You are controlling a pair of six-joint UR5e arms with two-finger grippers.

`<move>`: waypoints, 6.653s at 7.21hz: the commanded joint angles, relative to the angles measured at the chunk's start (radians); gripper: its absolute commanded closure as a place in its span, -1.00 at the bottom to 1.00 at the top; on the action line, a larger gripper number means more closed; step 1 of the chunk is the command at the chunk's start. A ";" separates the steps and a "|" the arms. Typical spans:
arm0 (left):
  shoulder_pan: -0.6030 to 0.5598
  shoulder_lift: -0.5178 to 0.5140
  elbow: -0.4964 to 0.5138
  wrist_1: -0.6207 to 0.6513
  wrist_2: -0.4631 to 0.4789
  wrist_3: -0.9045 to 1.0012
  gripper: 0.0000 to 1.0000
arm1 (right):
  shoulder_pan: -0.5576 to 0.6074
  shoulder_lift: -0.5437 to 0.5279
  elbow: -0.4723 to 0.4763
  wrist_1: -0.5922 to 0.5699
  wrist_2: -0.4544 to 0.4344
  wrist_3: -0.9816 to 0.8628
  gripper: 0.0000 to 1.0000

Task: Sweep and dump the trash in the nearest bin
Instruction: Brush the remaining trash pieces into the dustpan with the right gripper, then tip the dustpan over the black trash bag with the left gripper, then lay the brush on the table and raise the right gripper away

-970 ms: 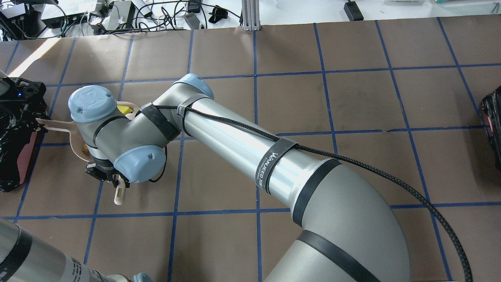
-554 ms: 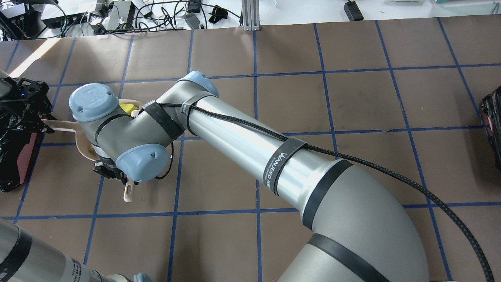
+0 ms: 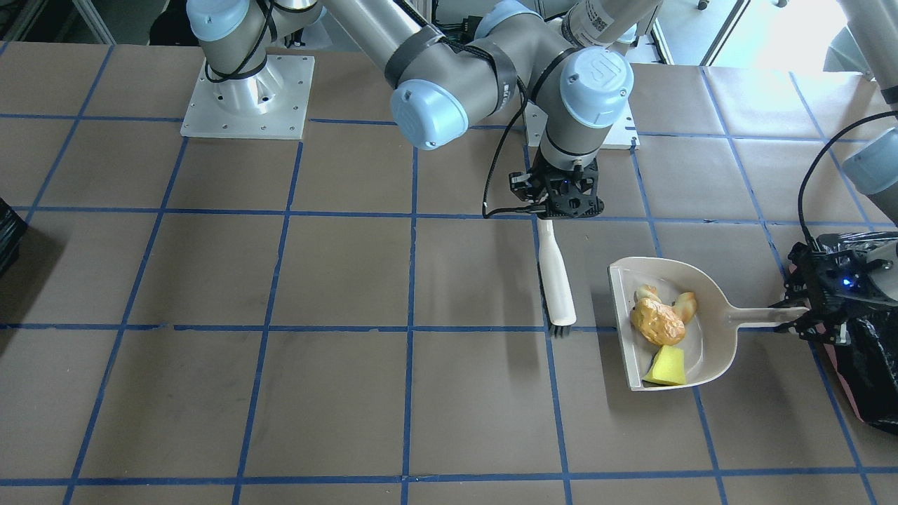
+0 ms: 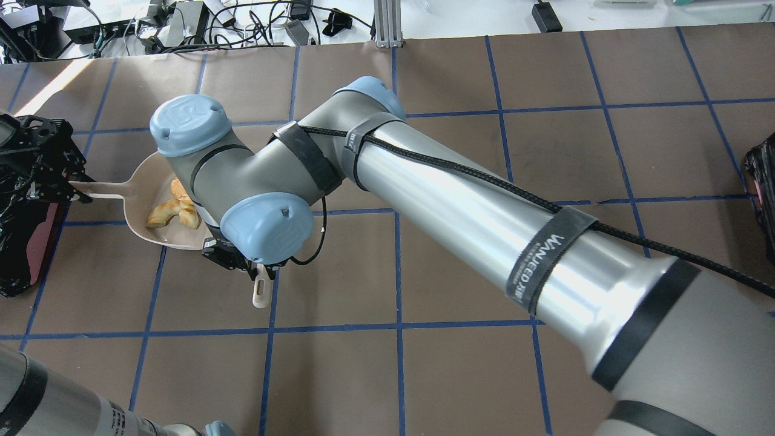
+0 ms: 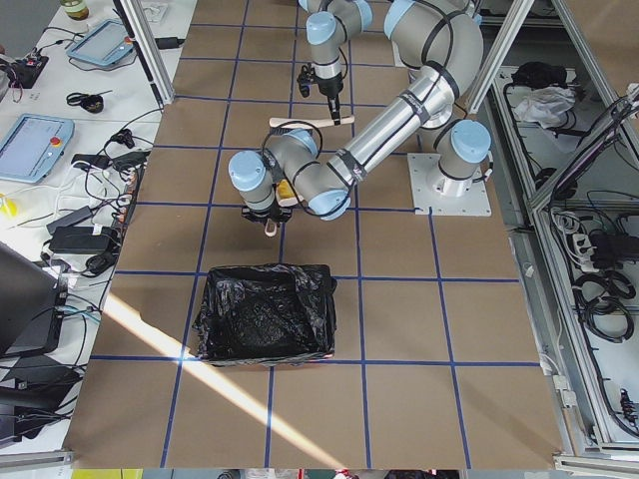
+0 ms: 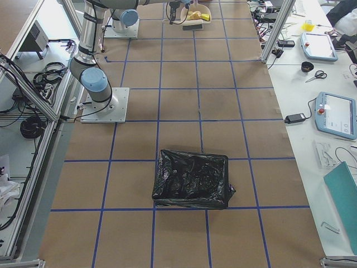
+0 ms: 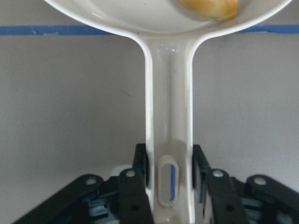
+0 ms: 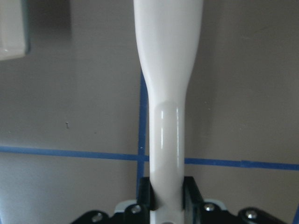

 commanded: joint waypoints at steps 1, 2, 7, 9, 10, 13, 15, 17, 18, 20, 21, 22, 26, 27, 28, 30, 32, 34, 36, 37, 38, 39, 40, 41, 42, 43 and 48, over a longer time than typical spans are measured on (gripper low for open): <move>0.106 0.029 0.027 -0.059 -0.119 -0.088 1.00 | -0.061 -0.141 0.225 -0.005 -0.006 -0.041 1.00; 0.143 0.035 0.048 -0.069 -0.119 -0.116 1.00 | -0.094 -0.192 0.290 -0.005 -0.033 -0.090 1.00; 0.336 0.006 0.326 -0.244 -0.104 -0.202 1.00 | -0.196 -0.315 0.506 -0.003 -0.058 -0.206 1.00; 0.392 -0.018 0.425 -0.244 -0.033 -0.204 1.00 | -0.196 -0.311 0.555 -0.064 -0.041 -0.200 1.00; 0.453 -0.040 0.462 -0.244 0.000 -0.204 1.00 | -0.196 -0.311 0.559 -0.066 -0.039 -0.198 1.00; 0.526 -0.094 0.491 -0.234 0.065 -0.260 1.00 | -0.194 -0.308 0.562 -0.067 -0.041 -0.201 1.00; 0.529 -0.129 0.525 -0.159 0.178 -0.291 1.00 | -0.194 -0.306 0.562 -0.074 -0.039 -0.200 1.00; 0.515 -0.114 0.513 -0.152 0.224 -0.371 1.00 | -0.194 -0.306 0.560 -0.074 -0.045 -0.177 1.00; 0.506 -0.130 0.502 -0.105 0.317 -0.380 1.00 | -0.194 -0.306 0.562 -0.083 -0.042 -0.137 1.00; 0.420 -0.092 0.469 -0.082 0.436 -0.423 1.00 | -0.194 -0.304 0.566 -0.098 -0.036 -0.132 1.00; 0.409 -0.085 0.465 -0.082 0.479 -0.425 1.00 | -0.194 -0.303 0.568 -0.100 -0.036 -0.134 1.00; 0.391 -0.074 0.462 -0.082 0.513 -0.425 1.00 | -0.194 -0.300 0.568 -0.100 -0.035 -0.132 1.00; 0.359 -0.071 0.459 -0.056 0.611 -0.420 1.00 | -0.194 -0.288 0.568 -0.104 -0.038 -0.129 0.73; 0.345 -0.074 0.458 -0.025 0.640 -0.414 1.00 | -0.194 -0.286 0.568 -0.101 -0.038 -0.132 0.32; 0.333 -0.065 0.450 -0.024 0.645 -0.413 1.00 | -0.194 -0.280 0.568 -0.103 -0.038 -0.132 -0.40; 0.288 -0.037 0.447 -0.025 0.683 -0.406 1.00 | -0.194 -0.263 0.563 -0.107 -0.038 -0.132 -0.42; 0.273 -0.022 0.424 -0.022 0.723 -0.396 1.00 | -0.194 -0.263 0.557 -0.106 -0.036 -0.126 -0.42; 0.269 -0.015 0.421 -0.002 0.725 -0.380 1.00 | -0.197 -0.287 0.478 -0.094 -0.053 -0.141 -0.46; 0.184 0.012 0.397 0.015 0.830 -0.350 1.00 | -0.214 -0.294 0.279 0.009 -0.058 -0.170 -0.62; 0.150 0.024 0.371 0.056 0.872 -0.301 1.00 | -0.242 -0.292 0.176 0.065 -0.071 -0.248 -0.68; 0.148 0.011 0.337 0.204 0.887 -0.161 1.00 | -0.301 -0.294 0.095 0.113 -0.090 -0.323 -0.88; 0.148 0.006 0.291 0.346 0.880 -0.068 1.00 | -0.352 -0.301 0.039 0.130 -0.088 -0.372 -1.00; 0.148 0.015 0.254 0.402 0.878 -0.031 1.00 | -0.392 -0.303 0.004 0.149 -0.090 -0.411 -1.00; 0.148 0.021 0.254 0.403 0.863 -0.028 1.00 | -0.432 -0.318 -0.006 0.150 -0.091 -0.433 -1.00; 0.144 0.041 0.257 0.400 0.811 -0.029 1.00 | -0.502 -0.344 -0.006 0.152 -0.092 -0.471 -1.00; 0.110 0.073 0.264 0.392 0.782 -0.038 1.00 | -0.569 -0.363 -0.001 0.155 -0.090 -0.541 -1.00; -0.122 0.185 0.261 -0.017 0.487 -0.761 1.00 | -0.638 -0.442 0.073 0.317 -0.222 -0.694 -0.99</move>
